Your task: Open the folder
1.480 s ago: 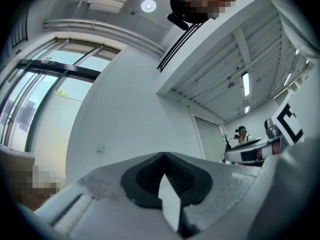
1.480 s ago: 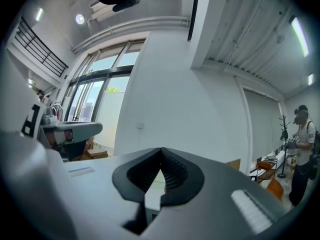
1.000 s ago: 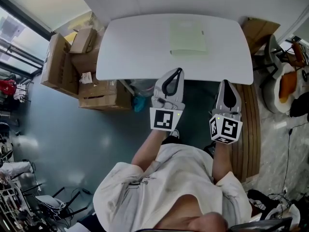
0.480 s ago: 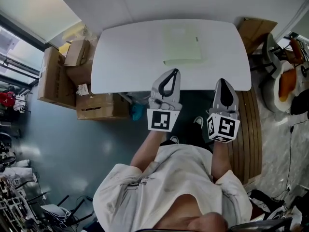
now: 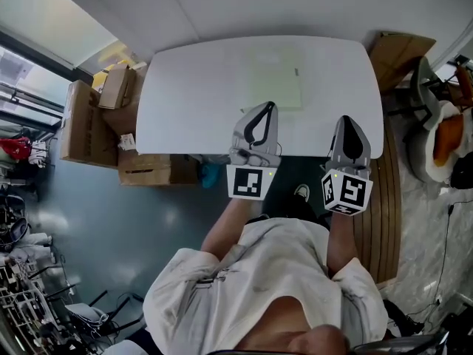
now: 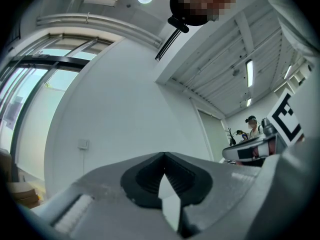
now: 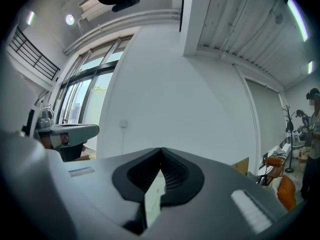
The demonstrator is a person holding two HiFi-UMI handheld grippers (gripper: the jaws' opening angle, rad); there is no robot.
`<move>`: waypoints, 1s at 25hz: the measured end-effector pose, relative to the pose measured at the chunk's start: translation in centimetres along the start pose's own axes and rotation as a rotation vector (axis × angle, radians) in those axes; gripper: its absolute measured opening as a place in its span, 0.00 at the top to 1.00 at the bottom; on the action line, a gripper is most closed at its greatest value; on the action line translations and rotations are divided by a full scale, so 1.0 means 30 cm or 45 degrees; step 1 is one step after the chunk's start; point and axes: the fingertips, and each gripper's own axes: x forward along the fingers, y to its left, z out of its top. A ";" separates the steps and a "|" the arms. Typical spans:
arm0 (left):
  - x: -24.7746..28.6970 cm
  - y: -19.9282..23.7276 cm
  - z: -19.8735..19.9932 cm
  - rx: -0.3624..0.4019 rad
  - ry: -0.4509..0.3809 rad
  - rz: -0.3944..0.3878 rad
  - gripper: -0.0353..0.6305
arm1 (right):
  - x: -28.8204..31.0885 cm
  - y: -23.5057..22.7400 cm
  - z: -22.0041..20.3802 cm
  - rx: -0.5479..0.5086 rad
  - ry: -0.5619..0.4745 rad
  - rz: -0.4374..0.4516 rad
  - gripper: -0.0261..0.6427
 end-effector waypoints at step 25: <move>0.437 0.002 -0.160 0.095 0.059 0.085 0.94 | 0.420 -0.238 -0.085 0.013 0.029 0.154 0.96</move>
